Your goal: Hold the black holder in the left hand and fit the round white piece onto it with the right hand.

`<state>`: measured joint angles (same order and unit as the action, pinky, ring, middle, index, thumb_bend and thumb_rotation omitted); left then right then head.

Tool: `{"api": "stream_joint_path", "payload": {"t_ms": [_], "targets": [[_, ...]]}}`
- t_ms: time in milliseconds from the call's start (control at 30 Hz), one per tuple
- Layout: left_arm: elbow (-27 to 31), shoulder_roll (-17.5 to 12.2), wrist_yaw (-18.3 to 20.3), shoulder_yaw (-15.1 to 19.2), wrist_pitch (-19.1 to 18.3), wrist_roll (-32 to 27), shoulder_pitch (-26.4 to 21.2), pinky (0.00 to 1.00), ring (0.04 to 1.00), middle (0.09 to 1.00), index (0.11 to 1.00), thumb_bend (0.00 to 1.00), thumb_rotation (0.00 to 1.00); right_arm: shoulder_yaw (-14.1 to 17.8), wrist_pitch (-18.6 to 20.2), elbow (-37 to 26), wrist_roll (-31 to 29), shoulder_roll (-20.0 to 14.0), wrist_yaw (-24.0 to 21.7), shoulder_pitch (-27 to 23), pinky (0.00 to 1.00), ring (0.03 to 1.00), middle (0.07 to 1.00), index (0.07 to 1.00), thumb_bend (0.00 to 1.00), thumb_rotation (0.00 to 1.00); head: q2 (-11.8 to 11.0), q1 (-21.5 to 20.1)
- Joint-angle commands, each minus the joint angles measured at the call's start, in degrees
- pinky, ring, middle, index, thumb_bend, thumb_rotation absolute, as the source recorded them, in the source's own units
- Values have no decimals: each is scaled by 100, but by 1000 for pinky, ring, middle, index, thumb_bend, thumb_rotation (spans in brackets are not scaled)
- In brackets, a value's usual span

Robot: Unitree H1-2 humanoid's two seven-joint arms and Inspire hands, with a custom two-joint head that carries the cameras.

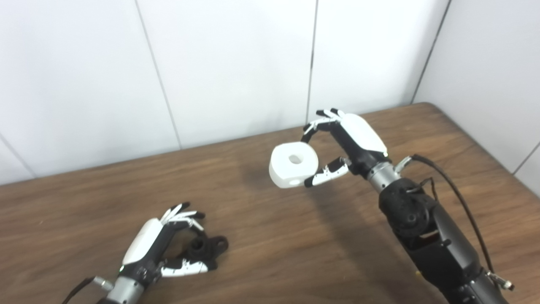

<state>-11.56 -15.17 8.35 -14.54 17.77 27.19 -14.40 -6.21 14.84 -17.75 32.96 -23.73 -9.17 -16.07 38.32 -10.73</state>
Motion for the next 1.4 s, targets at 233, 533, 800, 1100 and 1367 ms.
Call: {"api": "stream_joint_path", "payload": {"t_ms": [233, 533, 800, 1100, 1367], "targets": [[-334, 188, -209, -139, -66, 143, -72, 1000, 970, 810, 482, 523, 50, -63, 612, -1027, -168, 277, -701, -166, 1000, 933, 745, 482, 525, 144, 80, 312], [-347, 283, -281, -188, -140, 240, -75, 1000, 970, 814, 482, 523, 50, -340, 863, -1467, -95, 468, -1159, -196, 1000, 933, 745, 481, 523, 142, 196, 605], [-252, 359, -286, -262, -280, 267, -53, 1000, 975, 815, 482, 523, 50, -533, 912, -1563, -120, 614, -1378, -232, 1000, 931, 739, 480, 523, 143, 282, 783], [-91, 386, -265, -375, -408, 274, -34, 1000, 975, 815, 482, 523, 51, -724, 691, -1392, -36, 738, -1396, -256, 1000, 923, 739, 481, 524, 142, 365, 1008], [89, 421, -226, -464, -528, 265, 3, 1000, 979, 818, 482, 524, 52, -903, 636, -1146, 2, 867, -1380, -406, 1000, 931, 741, 481, 523, 143, 399, 1085]]}}
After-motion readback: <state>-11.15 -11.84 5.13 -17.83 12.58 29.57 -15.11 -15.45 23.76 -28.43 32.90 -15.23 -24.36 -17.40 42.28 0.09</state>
